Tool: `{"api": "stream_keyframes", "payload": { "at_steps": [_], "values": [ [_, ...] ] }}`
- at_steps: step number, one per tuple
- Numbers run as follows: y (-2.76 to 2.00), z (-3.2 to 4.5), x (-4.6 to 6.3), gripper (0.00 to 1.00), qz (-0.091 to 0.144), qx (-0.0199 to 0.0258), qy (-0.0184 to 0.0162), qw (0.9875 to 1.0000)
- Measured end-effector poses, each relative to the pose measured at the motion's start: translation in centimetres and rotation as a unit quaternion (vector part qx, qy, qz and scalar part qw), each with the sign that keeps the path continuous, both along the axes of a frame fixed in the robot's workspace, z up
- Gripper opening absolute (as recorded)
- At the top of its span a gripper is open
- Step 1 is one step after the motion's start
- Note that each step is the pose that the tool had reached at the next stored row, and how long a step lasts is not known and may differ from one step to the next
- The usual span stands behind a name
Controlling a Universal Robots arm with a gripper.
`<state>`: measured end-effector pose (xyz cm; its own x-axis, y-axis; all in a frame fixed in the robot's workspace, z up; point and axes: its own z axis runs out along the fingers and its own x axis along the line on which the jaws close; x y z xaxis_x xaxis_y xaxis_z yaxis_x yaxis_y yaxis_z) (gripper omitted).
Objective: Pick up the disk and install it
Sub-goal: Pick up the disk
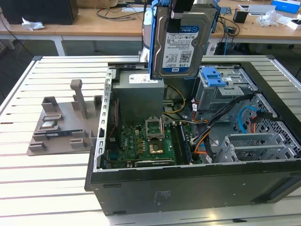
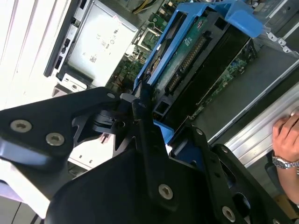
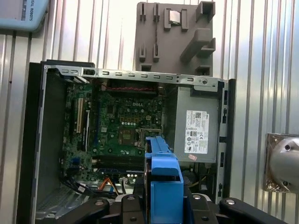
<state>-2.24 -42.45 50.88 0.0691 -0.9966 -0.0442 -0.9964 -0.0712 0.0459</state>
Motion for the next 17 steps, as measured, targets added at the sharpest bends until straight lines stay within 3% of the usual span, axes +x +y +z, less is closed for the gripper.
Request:
{"api": "stream_keyframes", "payload": {
  "at_steps": [6, 12, 17],
  "values": [
    [-0.90, -0.30, 1.2, 0.37, -0.003, 0.0000, 0.0001, 1.0000],
    [-1.02, -0.46, 1.7, 0.37, -0.025, -0.0006, 0.0001, 0.9997],
    [-2.05, -0.64, 2.0, 0.37, -0.029, -0.0009, 0.0001, 0.9996]
  ]
}}
